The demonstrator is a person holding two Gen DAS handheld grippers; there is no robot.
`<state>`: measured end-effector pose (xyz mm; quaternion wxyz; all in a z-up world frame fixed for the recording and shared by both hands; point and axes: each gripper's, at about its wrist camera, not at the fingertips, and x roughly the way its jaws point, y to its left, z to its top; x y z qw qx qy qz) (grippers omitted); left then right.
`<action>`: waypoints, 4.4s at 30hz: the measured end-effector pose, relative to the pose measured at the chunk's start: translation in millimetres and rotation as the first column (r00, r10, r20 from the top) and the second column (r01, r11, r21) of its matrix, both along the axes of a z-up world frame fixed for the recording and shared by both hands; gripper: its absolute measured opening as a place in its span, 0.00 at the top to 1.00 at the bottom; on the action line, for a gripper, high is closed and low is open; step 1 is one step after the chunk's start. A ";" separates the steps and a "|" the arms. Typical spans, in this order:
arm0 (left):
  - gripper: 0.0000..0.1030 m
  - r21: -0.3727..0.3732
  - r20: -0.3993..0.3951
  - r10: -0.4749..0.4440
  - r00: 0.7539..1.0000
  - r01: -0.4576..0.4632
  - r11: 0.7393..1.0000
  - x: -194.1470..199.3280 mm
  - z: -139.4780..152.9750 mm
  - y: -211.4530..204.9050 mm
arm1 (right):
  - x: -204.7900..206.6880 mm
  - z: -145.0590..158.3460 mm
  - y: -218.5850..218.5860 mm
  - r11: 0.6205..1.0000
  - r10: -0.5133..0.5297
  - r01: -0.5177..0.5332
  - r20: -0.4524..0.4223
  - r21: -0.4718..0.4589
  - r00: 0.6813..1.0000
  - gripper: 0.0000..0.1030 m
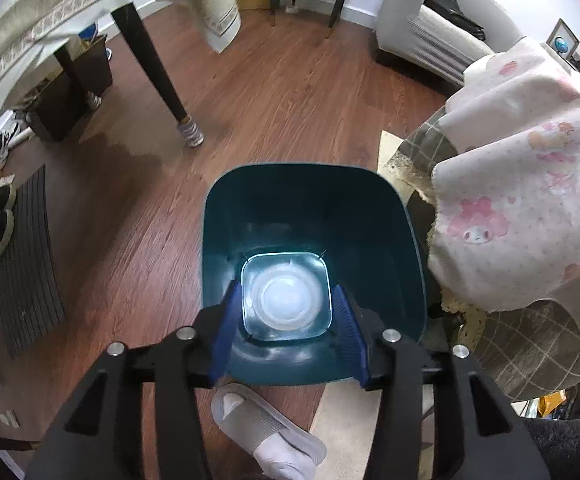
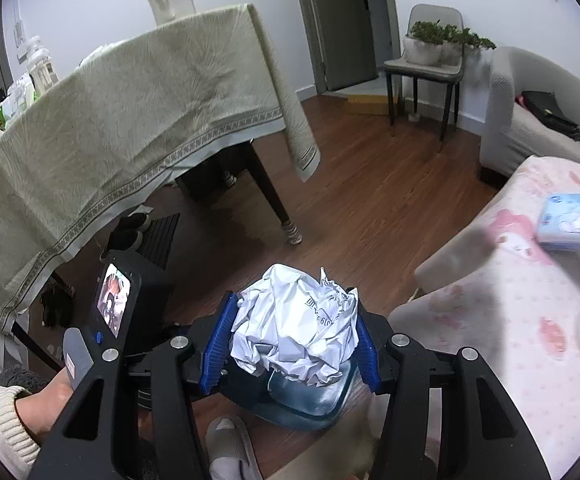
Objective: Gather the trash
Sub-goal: 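Carry both items to the teal bin and release them inside, then lift both tools from the bin back toward the table, then grasp the white label card with the right gripper while the left gripper grasps another clear lid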
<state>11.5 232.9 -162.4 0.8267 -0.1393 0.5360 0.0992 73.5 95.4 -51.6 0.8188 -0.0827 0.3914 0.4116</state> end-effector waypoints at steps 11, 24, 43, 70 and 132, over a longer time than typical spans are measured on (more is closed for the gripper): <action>0.54 -0.005 0.065 0.002 0.998 -0.002 1.000 -20.5 18.0 15.9 | 4.9 -32.7 31.4 0.998 -0.004 0.000 -0.068 -0.060 0.998 0.47; 0.75 0.010 0.172 0.018 0.985 -0.020 1.000 -42.4 56.3 31.6 | 5.9 -78.2 66.8 0.987 -0.011 -0.011 -0.133 -0.160 0.991 0.47; 0.78 0.001 0.328 0.023 0.944 -0.024 1.000 -59.3 123.4 34.3 | 4.2 -119.2 74.2 0.951 -0.060 0.004 -0.171 -0.309 0.983 0.28; 0.72 0.050 0.472 -0.116 0.874 0.105 0.993 -25.4 178.3 -46.7 | 0.1 30.6 -43.8 0.997 -0.075 0.078 0.165 -0.011 0.983 0.45; 0.69 0.057 0.386 -0.351 0.853 0.358 0.932 96.2 130.3 -253.9 | 62.2 33.4 -317.3 0.853 -0.506 0.499 0.006 0.152 0.863 0.67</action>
